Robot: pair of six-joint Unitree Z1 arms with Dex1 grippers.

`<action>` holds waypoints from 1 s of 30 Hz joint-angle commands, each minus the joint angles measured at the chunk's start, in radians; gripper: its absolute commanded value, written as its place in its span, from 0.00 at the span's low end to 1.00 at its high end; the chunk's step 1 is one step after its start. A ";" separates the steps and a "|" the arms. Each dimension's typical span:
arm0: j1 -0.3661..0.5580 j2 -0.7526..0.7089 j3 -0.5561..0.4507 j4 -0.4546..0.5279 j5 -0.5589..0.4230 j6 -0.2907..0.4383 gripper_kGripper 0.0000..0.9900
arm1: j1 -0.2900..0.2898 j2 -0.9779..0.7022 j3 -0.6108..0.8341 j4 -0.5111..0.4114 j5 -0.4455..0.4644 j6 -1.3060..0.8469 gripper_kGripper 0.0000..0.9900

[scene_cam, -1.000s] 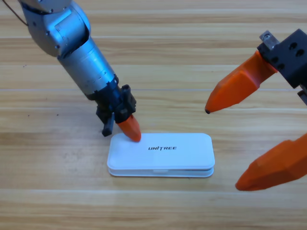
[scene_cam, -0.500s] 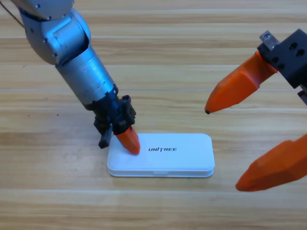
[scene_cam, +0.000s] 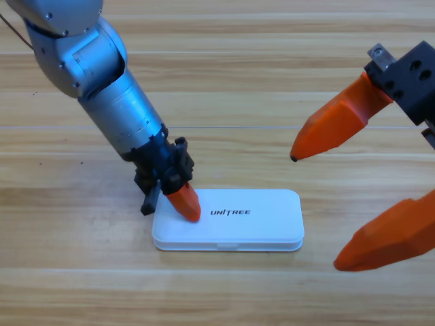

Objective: Clean up eraser and pencils

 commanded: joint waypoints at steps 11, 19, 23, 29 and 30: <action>-0.034 -0.277 -0.073 0.250 0.140 -0.037 0.98 | 0.028 -0.002 0.030 -0.031 0.008 0.004 1.00; -0.210 -0.530 -0.056 0.308 0.152 -0.326 1.00 | 0.028 0.001 0.031 -0.034 0.008 0.004 1.00; -0.284 -0.651 -0.024 0.313 0.158 -0.364 1.00 | 0.028 0.003 0.031 -0.034 0.008 0.004 1.00; -0.314 -0.820 0.097 0.136 0.123 -0.276 1.00 | 0.028 0.003 0.031 -0.035 0.006 0.004 1.00; -0.314 -0.832 0.122 0.109 0.121 -0.264 1.00 | 0.028 0.003 0.031 -0.034 0.006 0.004 1.00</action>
